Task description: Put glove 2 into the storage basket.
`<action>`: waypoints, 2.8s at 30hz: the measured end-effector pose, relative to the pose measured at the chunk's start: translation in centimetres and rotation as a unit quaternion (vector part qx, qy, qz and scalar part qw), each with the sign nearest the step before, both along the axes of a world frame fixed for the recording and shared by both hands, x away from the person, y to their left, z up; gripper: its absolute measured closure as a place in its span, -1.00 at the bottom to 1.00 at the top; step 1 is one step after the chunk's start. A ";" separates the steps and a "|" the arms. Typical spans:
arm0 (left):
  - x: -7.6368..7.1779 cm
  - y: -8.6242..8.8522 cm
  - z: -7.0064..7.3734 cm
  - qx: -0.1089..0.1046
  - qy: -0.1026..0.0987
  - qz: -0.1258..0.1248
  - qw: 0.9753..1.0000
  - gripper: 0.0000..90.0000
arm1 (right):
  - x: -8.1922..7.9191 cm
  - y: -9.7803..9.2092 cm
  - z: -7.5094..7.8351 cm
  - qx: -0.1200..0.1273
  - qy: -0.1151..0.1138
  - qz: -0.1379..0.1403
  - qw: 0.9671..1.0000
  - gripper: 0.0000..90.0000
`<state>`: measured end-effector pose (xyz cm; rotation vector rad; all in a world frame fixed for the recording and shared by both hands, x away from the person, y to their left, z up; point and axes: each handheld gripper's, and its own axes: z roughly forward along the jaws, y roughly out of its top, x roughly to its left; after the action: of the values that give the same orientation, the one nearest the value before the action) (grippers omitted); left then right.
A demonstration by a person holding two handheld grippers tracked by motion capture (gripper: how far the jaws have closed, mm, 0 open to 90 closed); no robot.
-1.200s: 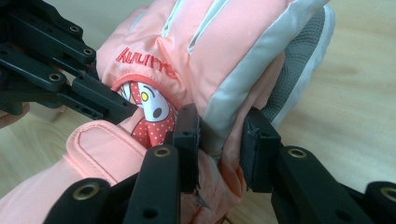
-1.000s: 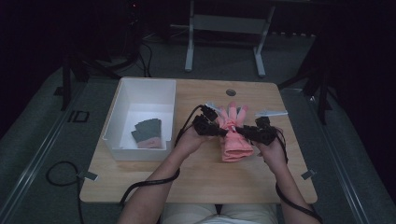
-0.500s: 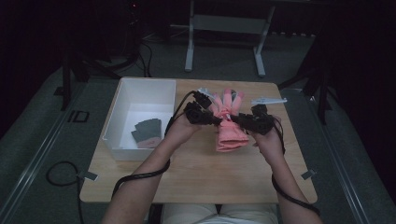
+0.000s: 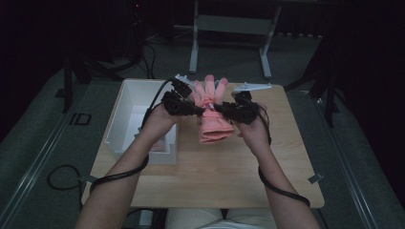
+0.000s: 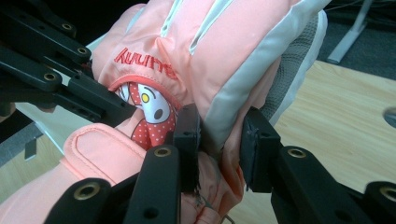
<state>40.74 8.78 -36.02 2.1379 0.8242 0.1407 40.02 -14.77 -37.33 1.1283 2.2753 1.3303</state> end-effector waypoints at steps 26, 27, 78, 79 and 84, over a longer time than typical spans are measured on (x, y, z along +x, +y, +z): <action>-0.2 14.1 1.1 0.029 0.013 0.074 0.997 0.80 | 2.4 15.4 1.3 -0.004 0.015 0.046 0.999 0.59; 0.0 14.4 0.8 0.033 0.015 0.077 0.996 0.80 | 2.6 16.0 0.9 -0.006 0.017 0.044 0.999 0.59; 3.0 16.0 -8.4 0.152 0.103 0.188 0.965 0.29 | 6.0 22.0 -6.2 -0.151 0.117 0.016 0.982 0.16; 3.0 16.0 -8.3 0.152 0.101 0.190 0.965 0.29 | 6.0 21.8 -6.1 -0.144 0.118 0.020 0.982 0.15; 2.5 16.2 -7.8 0.145 0.089 0.200 0.965 0.26 | 6.0 20.8 -5.2 -0.124 0.110 0.024 0.986 0.13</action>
<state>43.25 25.00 -43.80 2.2488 1.4119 0.2953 46.03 6.06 -42.54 1.1899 2.5531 0.9426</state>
